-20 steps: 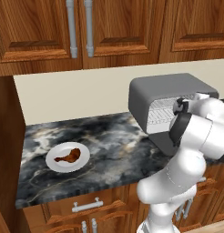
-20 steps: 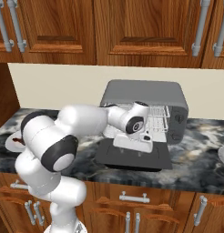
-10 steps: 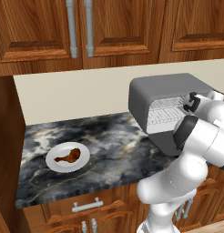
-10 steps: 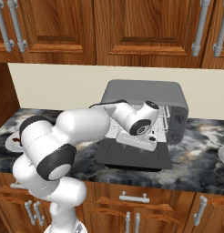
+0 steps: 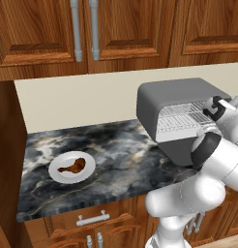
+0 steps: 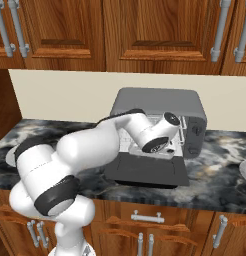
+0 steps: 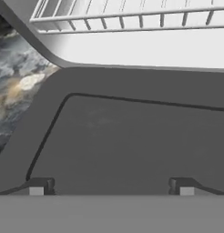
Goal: Open the toaster oven door. Place the bread on the top rack in the toaster oven and place the chicken drumstick on the bottom rack.
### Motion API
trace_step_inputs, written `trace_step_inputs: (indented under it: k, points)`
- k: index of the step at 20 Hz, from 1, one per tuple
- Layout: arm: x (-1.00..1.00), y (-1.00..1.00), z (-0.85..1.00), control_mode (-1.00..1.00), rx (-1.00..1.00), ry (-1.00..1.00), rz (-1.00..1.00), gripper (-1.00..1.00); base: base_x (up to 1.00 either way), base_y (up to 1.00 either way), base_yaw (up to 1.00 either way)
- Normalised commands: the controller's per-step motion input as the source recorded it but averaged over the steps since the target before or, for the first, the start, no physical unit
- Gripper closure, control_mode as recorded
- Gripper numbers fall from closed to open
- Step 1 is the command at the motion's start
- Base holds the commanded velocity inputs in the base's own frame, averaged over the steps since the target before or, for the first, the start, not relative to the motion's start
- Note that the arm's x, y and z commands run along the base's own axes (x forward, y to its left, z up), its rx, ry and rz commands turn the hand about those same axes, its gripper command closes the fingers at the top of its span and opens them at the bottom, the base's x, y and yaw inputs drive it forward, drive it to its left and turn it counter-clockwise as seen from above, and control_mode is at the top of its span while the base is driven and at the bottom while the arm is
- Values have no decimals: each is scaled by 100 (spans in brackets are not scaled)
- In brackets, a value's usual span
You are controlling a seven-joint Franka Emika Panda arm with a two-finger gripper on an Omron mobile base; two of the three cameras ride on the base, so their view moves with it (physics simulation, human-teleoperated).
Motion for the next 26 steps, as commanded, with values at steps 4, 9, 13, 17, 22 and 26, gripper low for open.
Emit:
trace_step_inputs:
  k: [4,9,13,17,22,26]
  points:
    - [7,0,4,-100,9,-29,9,-100,0,0,0]
    - [7,0,10,-100,18,-23,6,-100,0,0,0]
    - [9,0,17,-100,16,0,0,-100,0,0,0]
    - [7,-4,18,-100,16,1,0,-100,0,0,0]
    - [10,-2,9,-100,9,8,-7,-100,0,0,0]
    - [20,0,0,-100,5,13,-12,-100,0,0,0]
